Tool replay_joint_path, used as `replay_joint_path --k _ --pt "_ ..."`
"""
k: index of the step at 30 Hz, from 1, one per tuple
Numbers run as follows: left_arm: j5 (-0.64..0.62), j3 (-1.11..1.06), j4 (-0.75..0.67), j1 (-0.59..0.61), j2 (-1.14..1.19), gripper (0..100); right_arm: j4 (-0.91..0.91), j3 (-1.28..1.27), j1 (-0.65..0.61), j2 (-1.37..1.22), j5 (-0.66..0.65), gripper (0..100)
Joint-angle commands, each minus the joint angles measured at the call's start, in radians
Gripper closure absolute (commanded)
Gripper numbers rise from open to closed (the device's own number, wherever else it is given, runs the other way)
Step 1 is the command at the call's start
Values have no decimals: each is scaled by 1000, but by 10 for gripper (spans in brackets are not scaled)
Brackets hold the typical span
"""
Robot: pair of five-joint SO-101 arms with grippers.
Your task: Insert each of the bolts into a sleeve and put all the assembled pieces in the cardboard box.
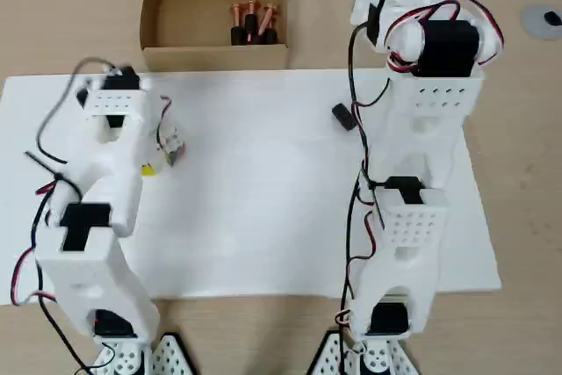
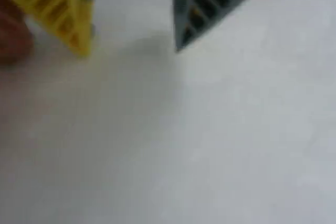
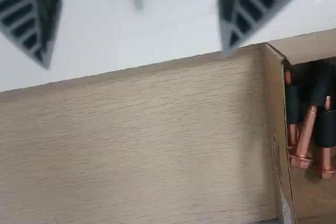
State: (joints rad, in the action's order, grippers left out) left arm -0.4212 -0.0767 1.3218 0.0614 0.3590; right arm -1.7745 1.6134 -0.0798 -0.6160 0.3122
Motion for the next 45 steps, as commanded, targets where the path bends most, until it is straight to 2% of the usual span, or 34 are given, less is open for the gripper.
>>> replay_joint_path --k 1,12,18,24,26,31,38,45 --pt "-5 34 3 2 94 882 -12 41 19 58 11 749" --pt "-32 385 226 -2 -12 883 -12 41 19 15 11 749" --pt "-256 535 255 -2 -59 879 -12 42 13 1 11 749" --pt "-549 543 152 -46 25 878 -12 42 18 1 11 749" --pt "-609 543 106 -83 73 879 -12 42 18 1 11 749" --pt "-509 554 69 -106 162 879 -12 42 21 1 11 749" --pt "-603 563 18 -84 226 878 -12 42 35 -1 11 749" --pt "-611 565 -77 -121 225 879 -12 44 35 -21 11 749"
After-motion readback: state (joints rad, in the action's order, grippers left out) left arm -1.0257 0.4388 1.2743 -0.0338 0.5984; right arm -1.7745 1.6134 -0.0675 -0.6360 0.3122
